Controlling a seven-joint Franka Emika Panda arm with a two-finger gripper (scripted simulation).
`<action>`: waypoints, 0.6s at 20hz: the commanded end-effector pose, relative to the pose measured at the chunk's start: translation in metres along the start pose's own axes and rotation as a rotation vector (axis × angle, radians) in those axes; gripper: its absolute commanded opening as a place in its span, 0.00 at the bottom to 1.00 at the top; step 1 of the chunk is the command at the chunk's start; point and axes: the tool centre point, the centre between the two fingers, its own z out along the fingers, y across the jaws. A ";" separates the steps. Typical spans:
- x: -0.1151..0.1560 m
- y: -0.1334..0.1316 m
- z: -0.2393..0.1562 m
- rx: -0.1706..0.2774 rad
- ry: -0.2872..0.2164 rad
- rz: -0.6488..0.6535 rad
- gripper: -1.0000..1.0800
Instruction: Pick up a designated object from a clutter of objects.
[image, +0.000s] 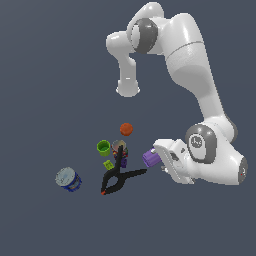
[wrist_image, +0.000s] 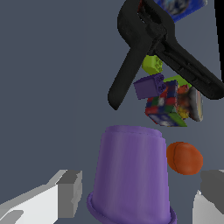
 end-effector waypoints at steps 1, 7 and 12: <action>0.000 0.000 0.000 0.000 0.000 0.001 1.00; 0.000 0.000 0.011 0.000 0.000 0.001 1.00; 0.000 0.000 0.024 -0.001 0.000 0.003 1.00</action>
